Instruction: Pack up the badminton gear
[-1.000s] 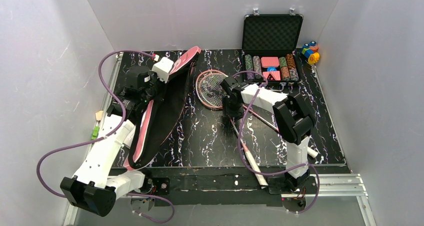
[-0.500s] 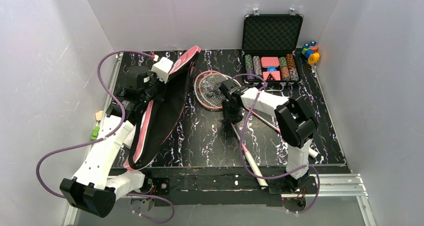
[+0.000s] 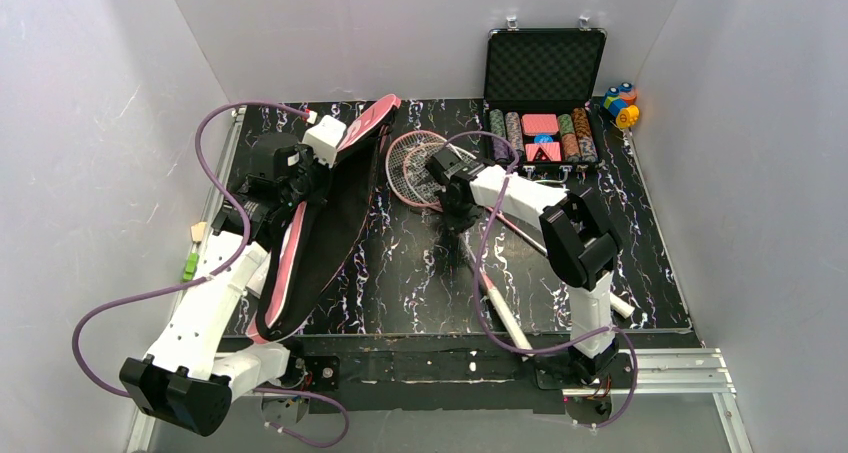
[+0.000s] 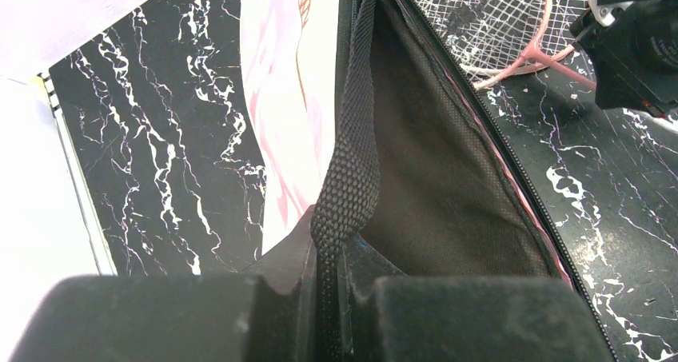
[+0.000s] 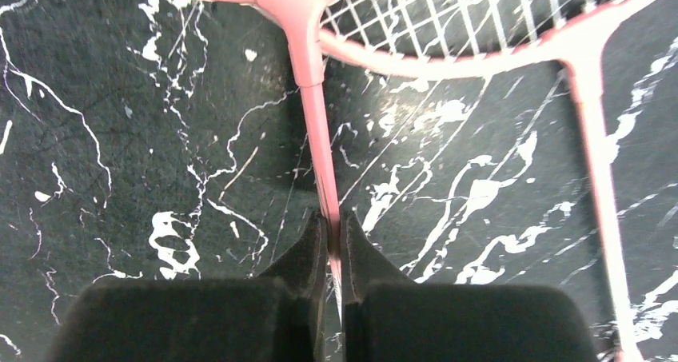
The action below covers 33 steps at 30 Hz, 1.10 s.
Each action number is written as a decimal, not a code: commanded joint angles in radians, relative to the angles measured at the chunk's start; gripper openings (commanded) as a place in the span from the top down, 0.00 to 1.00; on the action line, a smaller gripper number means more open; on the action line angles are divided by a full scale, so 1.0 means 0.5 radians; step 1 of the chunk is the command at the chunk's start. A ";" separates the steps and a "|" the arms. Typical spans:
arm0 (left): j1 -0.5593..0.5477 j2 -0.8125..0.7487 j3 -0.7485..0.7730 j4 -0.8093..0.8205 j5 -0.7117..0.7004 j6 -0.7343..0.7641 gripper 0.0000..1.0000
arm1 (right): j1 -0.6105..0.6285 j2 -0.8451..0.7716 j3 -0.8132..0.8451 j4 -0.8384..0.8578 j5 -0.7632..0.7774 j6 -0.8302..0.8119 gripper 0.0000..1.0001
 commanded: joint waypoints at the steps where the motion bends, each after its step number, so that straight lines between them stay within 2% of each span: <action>1: 0.008 -0.076 0.063 0.054 -0.006 -0.006 1.00 | -0.007 -0.002 0.196 0.134 0.216 0.014 0.99; 14: 0.007 -0.108 0.071 0.042 -0.030 -0.007 1.00 | 0.031 0.241 0.422 0.191 0.181 0.107 0.99; 18: 0.006 -0.124 0.079 0.030 -0.035 0.007 1.00 | 0.044 0.292 0.521 0.050 0.106 0.206 0.99; 25: 0.008 -0.135 0.058 0.027 -0.019 0.011 1.00 | 0.125 0.005 0.098 0.065 -0.055 0.515 0.99; 33: 0.008 -0.124 -0.086 0.034 0.031 -0.092 1.00 | 0.245 -0.438 -0.372 0.090 -0.147 0.610 0.99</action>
